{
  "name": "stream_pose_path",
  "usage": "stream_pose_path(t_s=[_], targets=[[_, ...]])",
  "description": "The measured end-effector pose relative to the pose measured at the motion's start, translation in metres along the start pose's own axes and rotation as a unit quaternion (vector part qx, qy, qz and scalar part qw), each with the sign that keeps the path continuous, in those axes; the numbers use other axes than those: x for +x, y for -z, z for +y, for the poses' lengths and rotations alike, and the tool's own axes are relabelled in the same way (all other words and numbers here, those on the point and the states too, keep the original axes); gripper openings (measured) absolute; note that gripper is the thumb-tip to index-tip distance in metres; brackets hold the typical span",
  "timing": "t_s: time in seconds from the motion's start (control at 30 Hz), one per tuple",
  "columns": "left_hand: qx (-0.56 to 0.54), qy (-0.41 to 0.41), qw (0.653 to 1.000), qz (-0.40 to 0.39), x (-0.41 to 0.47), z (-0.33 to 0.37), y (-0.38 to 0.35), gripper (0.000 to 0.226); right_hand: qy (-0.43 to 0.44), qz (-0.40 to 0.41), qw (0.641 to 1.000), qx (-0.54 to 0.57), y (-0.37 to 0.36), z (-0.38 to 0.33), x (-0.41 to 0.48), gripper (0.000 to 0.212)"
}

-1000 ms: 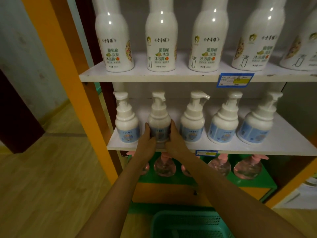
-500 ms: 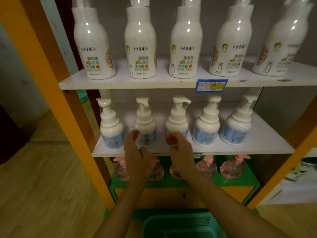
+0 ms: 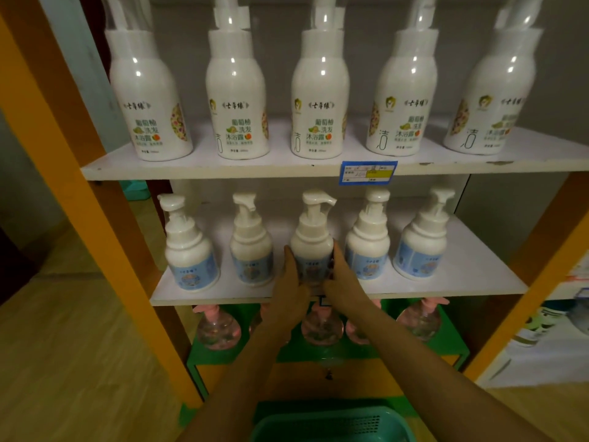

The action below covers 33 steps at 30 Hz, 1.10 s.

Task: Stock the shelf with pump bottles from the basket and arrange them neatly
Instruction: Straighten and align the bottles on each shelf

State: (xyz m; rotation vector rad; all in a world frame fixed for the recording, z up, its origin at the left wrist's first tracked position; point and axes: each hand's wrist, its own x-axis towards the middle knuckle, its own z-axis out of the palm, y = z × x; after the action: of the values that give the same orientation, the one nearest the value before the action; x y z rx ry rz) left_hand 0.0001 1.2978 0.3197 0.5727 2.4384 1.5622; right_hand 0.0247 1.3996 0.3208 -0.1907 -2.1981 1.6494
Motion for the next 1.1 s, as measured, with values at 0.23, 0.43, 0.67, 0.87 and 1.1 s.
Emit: stream_pose_path(t_s=[0.23, 0.43, 0.67, 0.87, 1.1], targets=[[-0.021, -0.002, 1.0, -0.002, 0.001, -0.001, -0.007, 0.076, -0.031, 0.02, 0.999, -0.009, 0.0, 0.002, 0.0, 0.044], [-0.04, -0.013, 0.999, 0.02, 0.001, -0.001, -0.01, 0.072, -0.034, -0.019, 0.999, -0.016, 0.009, -0.003, -0.007, 0.054], [0.006, -0.183, 0.962, 0.203, -0.041, 0.018, -0.045, 0.044, -0.002, 0.138, 0.99, -0.043, 0.054, 0.015, -0.043, 0.041], [-0.009, -0.088, 0.995, 0.041, -0.021, 0.04, -0.078, 0.068, -0.045, 0.109, 0.992, -0.053, 0.084, 0.022, -0.025, 0.064], [-0.022, -0.028, 0.999, -0.033, 0.004, 0.052, -0.079, 0.067, 0.017, 0.024, 0.999, -0.023, 0.09, 0.015, -0.005, 0.051]])
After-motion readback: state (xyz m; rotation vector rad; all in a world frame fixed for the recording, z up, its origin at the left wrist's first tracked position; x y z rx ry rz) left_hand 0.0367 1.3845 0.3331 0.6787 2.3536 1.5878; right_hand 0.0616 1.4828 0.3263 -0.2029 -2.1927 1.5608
